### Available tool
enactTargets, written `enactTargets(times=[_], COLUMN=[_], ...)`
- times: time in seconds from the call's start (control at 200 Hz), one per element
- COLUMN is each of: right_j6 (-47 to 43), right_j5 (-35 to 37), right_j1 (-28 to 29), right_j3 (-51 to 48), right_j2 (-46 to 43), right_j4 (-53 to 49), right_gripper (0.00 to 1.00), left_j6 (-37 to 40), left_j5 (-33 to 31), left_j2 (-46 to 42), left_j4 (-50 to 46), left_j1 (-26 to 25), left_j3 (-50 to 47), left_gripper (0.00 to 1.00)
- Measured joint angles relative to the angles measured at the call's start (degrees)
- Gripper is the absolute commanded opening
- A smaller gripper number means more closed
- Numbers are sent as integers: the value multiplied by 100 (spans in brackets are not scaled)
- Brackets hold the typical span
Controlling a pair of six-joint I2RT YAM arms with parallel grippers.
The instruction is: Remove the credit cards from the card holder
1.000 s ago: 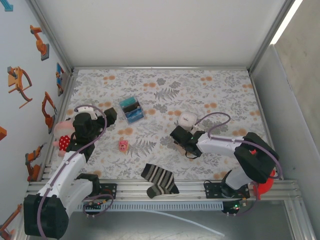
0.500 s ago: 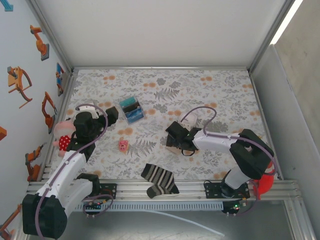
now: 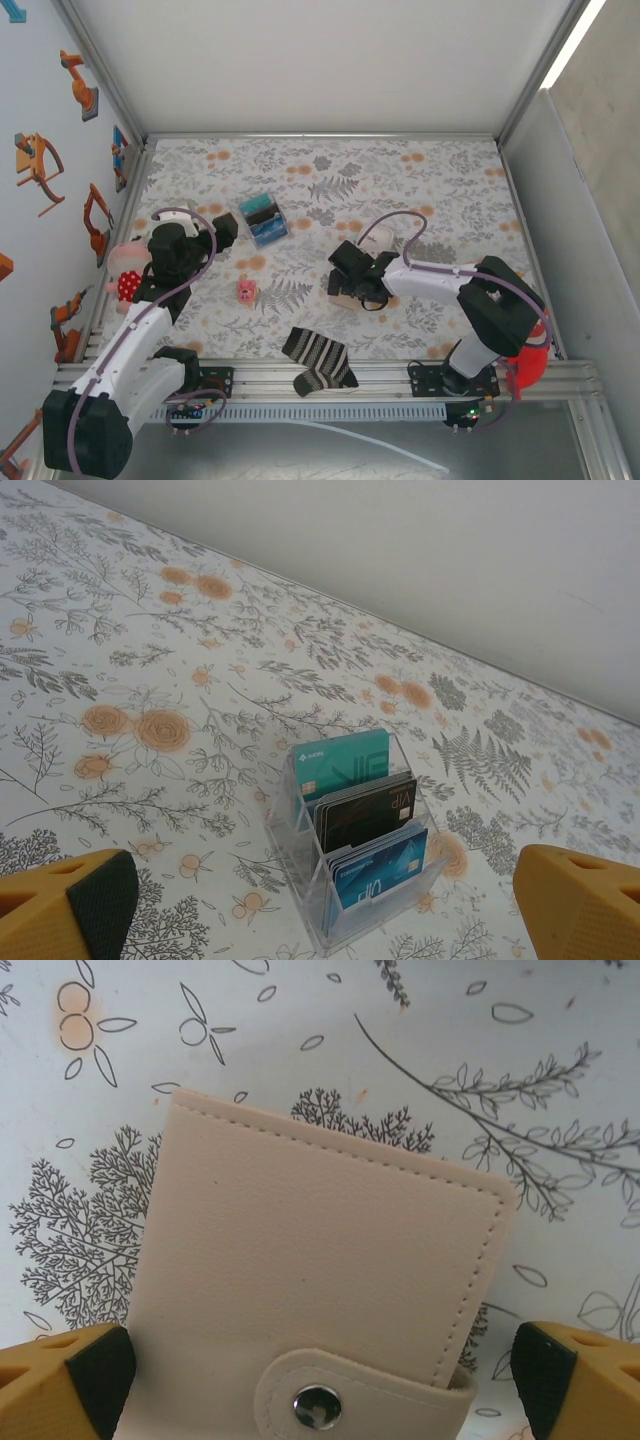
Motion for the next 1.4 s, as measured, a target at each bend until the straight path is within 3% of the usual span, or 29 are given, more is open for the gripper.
enactTargets(times=[0.235, 0.606, 1.062, 1.397], right_j6=[570, 741, -184, -332], right_j5=[55, -79, -479, -721], right_j1=[31, 33, -105, -262], right_j3=[-118, -522, -522, -466], right_j2=[-79, -409, -407, -282], right_j4=[192, 673, 1005, 1062], right_gripper=[92, 83, 76, 88], left_j6=[0, 0, -2, -4], left_j5=[-20, -20, -98, -345], left_j2=[61, 127, 258, 258], left_j4=[-17, -55, -177, -234], left_j1=[-11, -90, -542, -953], left_j3=[66, 173, 221, 221], left_gripper=[97, 97, 97, 97])
